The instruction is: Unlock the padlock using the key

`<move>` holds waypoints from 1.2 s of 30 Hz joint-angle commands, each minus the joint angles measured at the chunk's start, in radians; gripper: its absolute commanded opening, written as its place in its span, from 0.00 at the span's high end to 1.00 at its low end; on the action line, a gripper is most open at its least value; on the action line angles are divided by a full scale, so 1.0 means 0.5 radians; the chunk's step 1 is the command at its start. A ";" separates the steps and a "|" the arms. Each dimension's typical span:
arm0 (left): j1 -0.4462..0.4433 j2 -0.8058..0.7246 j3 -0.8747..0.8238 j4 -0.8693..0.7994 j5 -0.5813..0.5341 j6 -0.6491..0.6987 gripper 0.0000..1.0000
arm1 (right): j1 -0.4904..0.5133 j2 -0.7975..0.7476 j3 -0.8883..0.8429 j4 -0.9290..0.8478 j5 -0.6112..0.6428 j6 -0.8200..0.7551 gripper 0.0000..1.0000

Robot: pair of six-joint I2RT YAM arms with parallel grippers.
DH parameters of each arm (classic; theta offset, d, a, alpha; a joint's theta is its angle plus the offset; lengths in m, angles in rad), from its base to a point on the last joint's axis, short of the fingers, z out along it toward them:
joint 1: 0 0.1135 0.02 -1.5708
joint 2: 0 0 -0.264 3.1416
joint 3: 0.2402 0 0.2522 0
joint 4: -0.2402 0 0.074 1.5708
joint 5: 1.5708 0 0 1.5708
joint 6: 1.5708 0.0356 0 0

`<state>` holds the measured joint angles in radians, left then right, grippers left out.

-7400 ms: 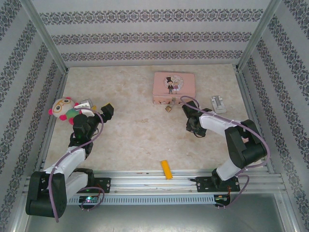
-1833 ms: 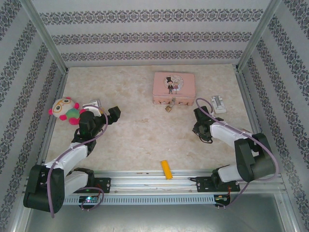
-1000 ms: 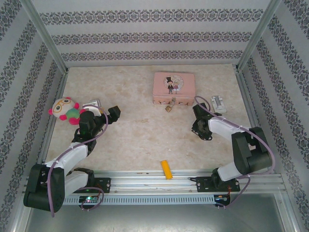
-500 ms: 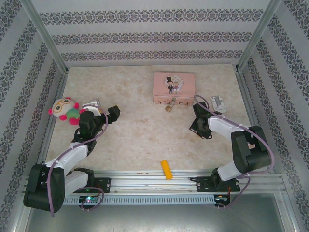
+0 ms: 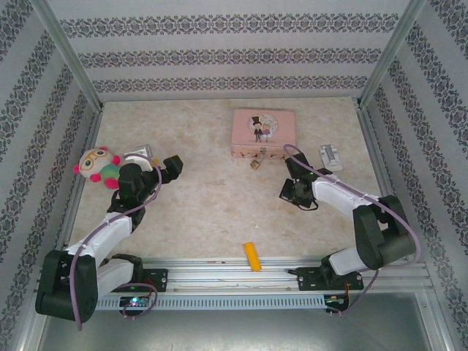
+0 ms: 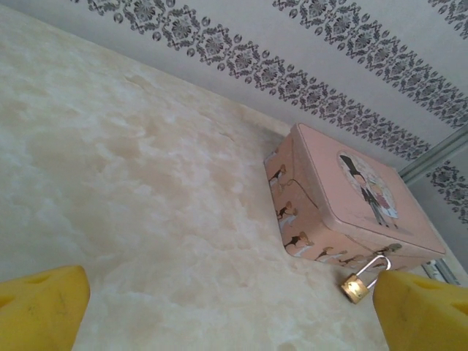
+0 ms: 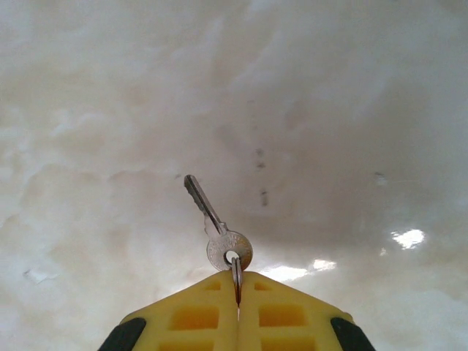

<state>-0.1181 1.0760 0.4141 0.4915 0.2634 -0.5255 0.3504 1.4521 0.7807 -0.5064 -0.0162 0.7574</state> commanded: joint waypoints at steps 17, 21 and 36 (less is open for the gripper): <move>-0.025 -0.114 0.033 0.114 0.323 -0.190 0.01 | 0.442 -0.478 0.368 -0.131 -0.472 -1.358 1.00; -0.025 -0.071 0.101 0.146 0.509 -0.212 0.02 | 0.453 -0.496 0.401 -0.023 -0.499 -1.410 1.00; -0.507 0.275 0.284 0.265 0.913 -0.202 0.22 | 0.559 -0.328 0.510 0.194 -0.633 -1.246 1.00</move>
<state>-0.3298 1.1820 0.5159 0.5560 0.6746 -0.6304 0.6155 1.2789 1.0004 -0.4351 -0.3088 0.1246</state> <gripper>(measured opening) 0.787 0.051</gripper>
